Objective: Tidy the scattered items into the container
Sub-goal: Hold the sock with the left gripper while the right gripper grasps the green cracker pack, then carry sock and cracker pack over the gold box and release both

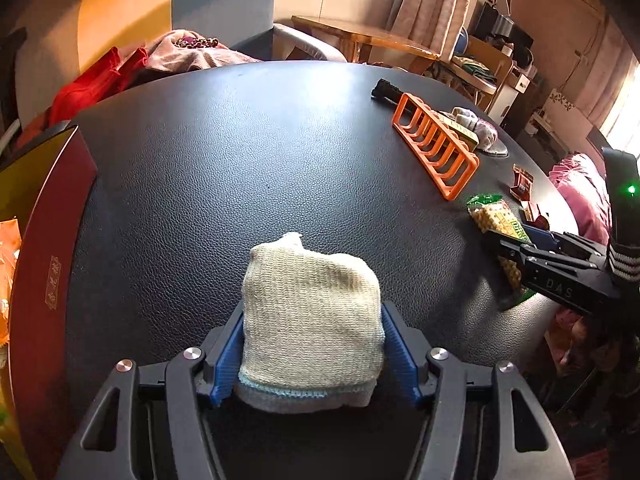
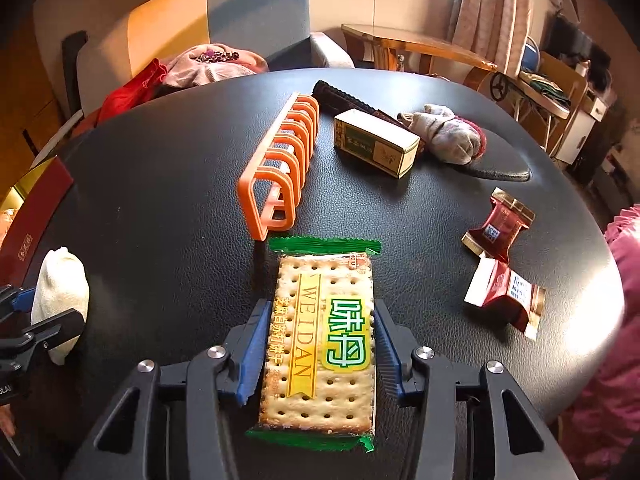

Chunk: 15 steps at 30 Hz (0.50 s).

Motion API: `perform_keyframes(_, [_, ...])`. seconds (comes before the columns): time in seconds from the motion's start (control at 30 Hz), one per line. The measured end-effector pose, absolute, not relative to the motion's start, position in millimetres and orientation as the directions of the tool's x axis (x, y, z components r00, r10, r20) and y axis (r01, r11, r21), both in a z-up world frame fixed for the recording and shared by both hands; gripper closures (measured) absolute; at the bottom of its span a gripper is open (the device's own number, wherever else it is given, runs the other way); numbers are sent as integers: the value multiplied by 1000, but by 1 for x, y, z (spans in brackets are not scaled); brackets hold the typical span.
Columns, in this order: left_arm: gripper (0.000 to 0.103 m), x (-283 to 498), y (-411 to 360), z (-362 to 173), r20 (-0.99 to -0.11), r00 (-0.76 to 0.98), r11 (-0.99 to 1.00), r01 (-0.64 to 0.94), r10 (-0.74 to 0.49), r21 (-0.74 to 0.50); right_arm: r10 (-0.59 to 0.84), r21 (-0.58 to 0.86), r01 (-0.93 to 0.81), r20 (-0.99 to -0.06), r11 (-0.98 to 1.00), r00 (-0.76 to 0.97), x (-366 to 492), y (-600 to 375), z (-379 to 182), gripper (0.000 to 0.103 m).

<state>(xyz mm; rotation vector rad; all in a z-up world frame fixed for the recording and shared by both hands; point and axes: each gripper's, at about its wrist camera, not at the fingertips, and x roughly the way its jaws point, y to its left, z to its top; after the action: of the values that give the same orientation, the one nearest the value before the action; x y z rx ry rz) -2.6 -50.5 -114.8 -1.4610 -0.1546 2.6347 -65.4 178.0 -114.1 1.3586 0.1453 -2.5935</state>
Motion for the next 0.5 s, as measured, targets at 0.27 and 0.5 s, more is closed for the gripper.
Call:
perform_keyframes(0.27, [40,9,-59,-109,-824,-552,-991,-33,126,-129,-167,62,204,-817,-977,-552,-47,168,-111,54])
perform_keyframes(0.5, [40,20,-73,-95,-803,-586,-991,-4,111,-134,-215,105,227,-814,-968,-540,-36,146,-110,54])
